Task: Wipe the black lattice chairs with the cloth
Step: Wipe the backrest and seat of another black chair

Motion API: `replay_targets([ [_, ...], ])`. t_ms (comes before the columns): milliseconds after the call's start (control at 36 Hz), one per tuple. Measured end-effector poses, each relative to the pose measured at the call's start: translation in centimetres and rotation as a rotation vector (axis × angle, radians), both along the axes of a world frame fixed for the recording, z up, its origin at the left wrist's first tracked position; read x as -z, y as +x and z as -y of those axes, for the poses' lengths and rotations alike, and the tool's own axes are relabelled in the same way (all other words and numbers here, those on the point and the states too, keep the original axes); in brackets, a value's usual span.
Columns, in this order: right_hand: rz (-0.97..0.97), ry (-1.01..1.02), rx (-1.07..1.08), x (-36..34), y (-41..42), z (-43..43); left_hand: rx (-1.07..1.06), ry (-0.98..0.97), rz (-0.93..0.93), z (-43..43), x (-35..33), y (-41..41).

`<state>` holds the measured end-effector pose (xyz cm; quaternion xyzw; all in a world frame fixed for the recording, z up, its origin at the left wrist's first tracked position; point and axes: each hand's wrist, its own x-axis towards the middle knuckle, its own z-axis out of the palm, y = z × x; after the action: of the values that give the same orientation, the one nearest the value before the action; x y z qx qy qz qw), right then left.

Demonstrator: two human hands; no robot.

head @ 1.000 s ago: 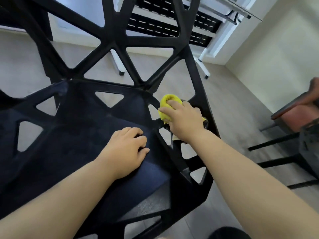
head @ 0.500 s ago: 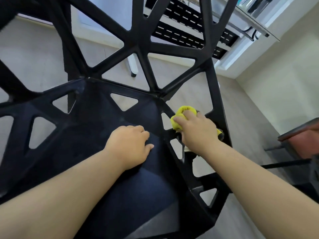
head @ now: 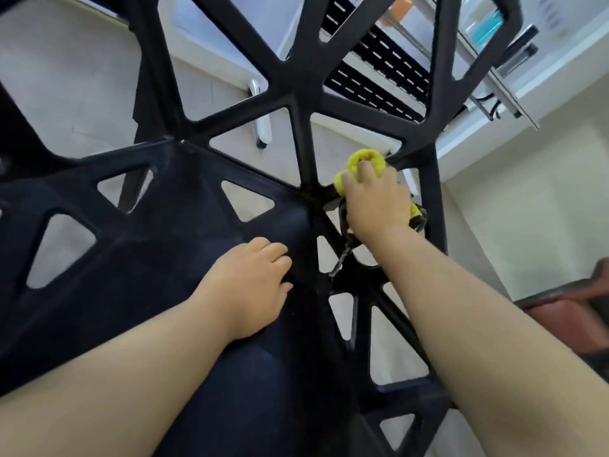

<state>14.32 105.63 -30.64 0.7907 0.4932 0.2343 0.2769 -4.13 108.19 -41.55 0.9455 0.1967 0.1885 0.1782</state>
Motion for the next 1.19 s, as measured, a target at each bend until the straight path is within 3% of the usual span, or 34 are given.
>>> replay_targets([
  [83, 0.086, 0.138, 0.113, -4.7, 2.3, 1.3, 0.01, -0.017, -0.02, 0.0, -0.1, -0.1],
  [167, 0.034, 0.239, 0.191, -7.4, 3.7, 1.8, 0.0, -0.015, -0.017, 0.1, -0.2, -0.3],
  [417, -0.089, 0.304, 0.048, -4.4, 3.6, 3.3, 0.057, -0.053, 0.007, -0.1, -0.2, -0.5],
  [528, -0.179, 0.316, -0.079, -2.7, 1.7, 8.4, 0.084, 0.023, -0.046, -0.4, 0.3, -0.5],
  [667, -0.29, 0.299, -0.138, -1.9, -0.1, 14.1, 0.13, -0.001, 0.036, -0.2, 1.1, 0.0],
  [889, -0.202, 0.526, -0.036, -2.5, 1.9, 8.9, 0.175, 0.015, 0.036, 0.2, 1.3, 0.4],
  [1028, -0.213, 0.27, -0.158, 2.5, -1.8, 11.3, 0.169, -0.018, 0.07, 0.1, 0.8, 0.2],
  [1194, -0.271, 0.323, -0.159, 3.6, -2.9, 12.1, 0.168, -0.025, 0.075, 0.1, 0.9, 0.2],
])
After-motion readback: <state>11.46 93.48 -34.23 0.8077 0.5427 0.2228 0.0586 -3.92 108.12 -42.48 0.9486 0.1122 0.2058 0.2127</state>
